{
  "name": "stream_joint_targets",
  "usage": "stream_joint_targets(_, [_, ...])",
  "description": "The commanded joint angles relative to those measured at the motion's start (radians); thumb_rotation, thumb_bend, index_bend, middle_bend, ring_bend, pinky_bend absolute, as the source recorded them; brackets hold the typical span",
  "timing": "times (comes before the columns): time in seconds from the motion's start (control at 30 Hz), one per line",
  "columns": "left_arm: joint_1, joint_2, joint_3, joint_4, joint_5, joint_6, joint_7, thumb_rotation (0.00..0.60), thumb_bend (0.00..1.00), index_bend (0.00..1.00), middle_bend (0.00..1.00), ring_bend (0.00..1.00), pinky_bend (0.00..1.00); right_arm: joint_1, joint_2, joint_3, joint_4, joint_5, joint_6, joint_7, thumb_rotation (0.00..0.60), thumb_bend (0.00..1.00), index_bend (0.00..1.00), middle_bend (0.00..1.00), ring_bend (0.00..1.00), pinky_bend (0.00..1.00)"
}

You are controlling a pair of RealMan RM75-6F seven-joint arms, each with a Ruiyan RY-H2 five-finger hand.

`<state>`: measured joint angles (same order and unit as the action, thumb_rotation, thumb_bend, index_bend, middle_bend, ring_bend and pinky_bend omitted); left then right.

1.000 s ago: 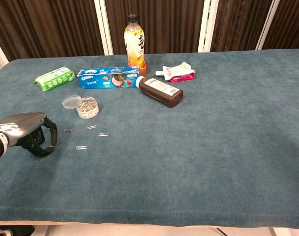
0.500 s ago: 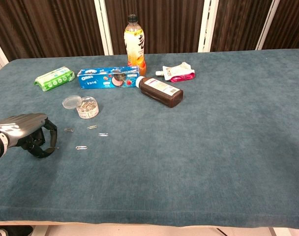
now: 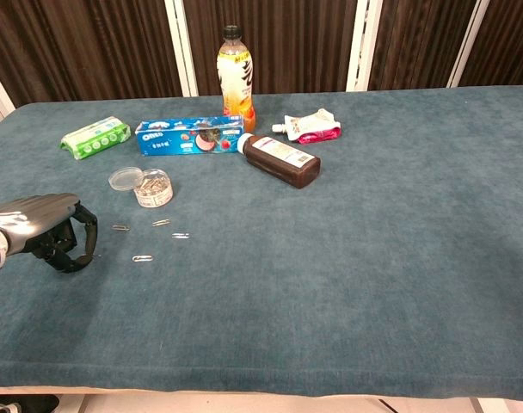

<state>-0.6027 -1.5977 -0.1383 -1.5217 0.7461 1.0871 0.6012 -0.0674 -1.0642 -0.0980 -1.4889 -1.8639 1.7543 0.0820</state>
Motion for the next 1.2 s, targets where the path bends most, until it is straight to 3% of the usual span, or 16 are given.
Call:
stream_joint_targets(0.03, [-0.002,0.005,-0.001,0.000,-0.002,-0.006,-0.005,0.600,0.55,0.71,1.00,1.00,1.00,-0.001,0.000,0.000,0.001,0.000,0.001,0.001,0.600,0.18,0.00,0.00,0.00,0.00])
stream_joint_targets(0.23, [0.005,0.039,-0.018,-0.026,0.021,0.024,-0.031,0.600,0.61,0.75,1.00,1.00,1.00,-0.006,0.001,0.001,0.006,0.000,0.016,0.012,0.600,0.18,0.00,0.00,0.00,0.00])
stream_joint_targets(0.47, [-0.011,0.066,-0.108,-0.018,0.016,0.027,-0.115,0.600,0.64,0.76,1.00,1.00,1.00,-0.009,-0.002,0.003,0.011,0.000,0.023,0.019,0.600,0.18,0.00,0.00,0.00,0.00])
stream_joint_targets(0.77, [-0.138,-0.032,-0.217,0.153,-0.089,-0.051,-0.108,0.600,0.63,0.73,1.00,1.00,1.00,-0.007,0.000,0.007,0.008,0.008,0.018,0.020,0.600,0.18,0.00,0.00,0.00,0.00])
stream_joint_targets(1.2, [-0.249,-0.131,-0.258,0.331,-0.208,-0.122,-0.068,0.600,0.60,0.71,1.00,1.00,1.00,-0.011,0.008,0.010,0.015,0.016,0.032,0.054,0.600,0.18,0.00,0.00,0.00,0.00])
